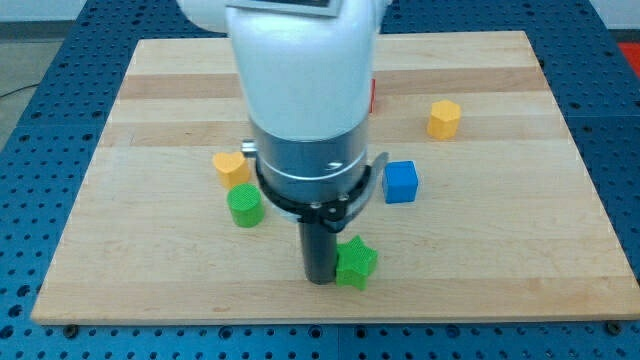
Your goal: Move green circle to the top left of the green star
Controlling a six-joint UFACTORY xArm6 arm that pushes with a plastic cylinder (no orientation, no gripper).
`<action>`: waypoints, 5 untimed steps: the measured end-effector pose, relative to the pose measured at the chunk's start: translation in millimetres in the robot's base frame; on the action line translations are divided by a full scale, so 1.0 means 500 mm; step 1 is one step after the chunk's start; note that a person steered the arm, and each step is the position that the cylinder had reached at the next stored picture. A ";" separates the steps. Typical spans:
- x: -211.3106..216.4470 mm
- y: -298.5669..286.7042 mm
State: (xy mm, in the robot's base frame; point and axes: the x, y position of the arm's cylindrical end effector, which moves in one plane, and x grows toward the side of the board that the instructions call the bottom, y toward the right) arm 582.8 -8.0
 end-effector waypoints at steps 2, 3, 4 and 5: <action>0.000 0.028; 0.007 -0.070; 0.016 -0.204; -0.045 -0.272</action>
State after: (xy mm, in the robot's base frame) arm 560.1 -144.1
